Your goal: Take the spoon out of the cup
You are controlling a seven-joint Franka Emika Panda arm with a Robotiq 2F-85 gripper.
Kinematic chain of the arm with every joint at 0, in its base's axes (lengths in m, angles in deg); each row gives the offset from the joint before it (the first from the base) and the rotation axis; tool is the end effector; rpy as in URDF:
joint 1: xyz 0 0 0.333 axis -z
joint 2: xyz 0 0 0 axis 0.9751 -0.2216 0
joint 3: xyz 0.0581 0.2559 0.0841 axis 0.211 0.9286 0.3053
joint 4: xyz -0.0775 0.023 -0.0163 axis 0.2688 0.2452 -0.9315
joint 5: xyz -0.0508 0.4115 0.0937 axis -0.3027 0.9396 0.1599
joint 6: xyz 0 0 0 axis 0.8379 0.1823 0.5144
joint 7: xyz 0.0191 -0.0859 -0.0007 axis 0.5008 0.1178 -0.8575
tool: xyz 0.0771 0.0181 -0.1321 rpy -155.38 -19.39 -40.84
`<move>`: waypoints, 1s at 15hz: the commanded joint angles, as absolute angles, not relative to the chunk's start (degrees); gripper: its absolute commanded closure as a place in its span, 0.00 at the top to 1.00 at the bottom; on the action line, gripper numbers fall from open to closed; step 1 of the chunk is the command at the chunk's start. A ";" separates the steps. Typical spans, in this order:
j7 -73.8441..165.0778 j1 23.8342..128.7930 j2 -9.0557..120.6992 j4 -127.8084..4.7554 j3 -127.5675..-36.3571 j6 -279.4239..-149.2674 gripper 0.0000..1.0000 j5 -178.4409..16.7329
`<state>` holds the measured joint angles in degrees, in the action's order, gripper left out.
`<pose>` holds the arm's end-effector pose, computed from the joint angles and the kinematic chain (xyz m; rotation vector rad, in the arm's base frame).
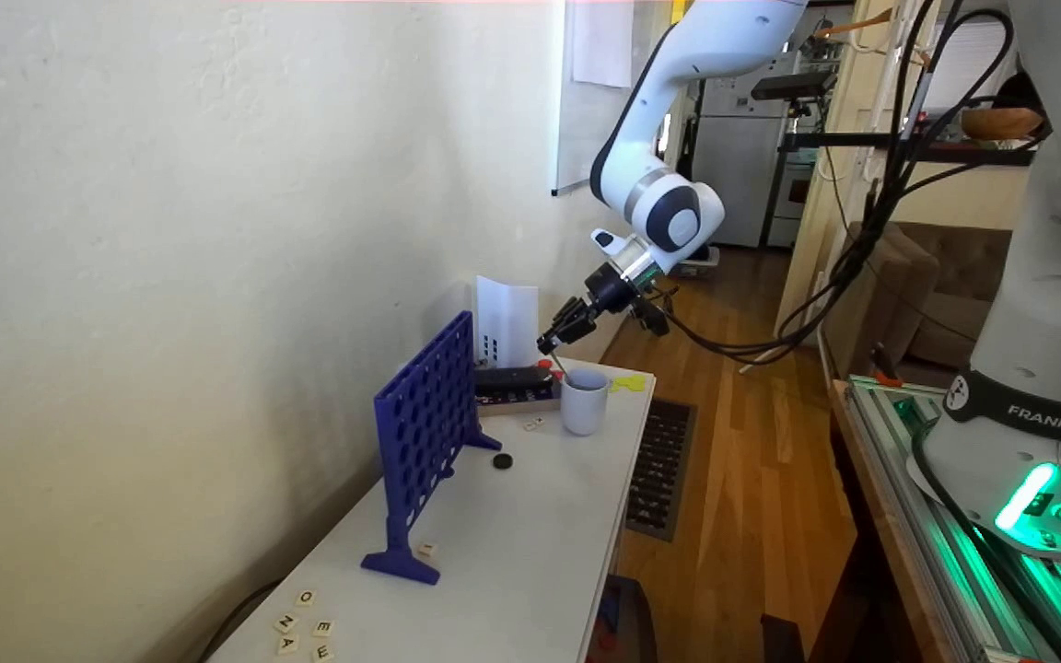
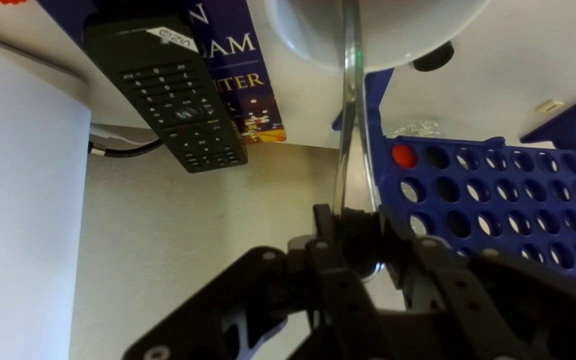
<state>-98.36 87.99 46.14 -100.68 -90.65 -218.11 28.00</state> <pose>0.4725 -0.1855 0.0356 -2.6164 -0.4951 -1.1076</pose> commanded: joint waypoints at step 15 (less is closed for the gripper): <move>-107.97 86.73 72.09 -118.38 -91.46 -219.62 0.07 29.36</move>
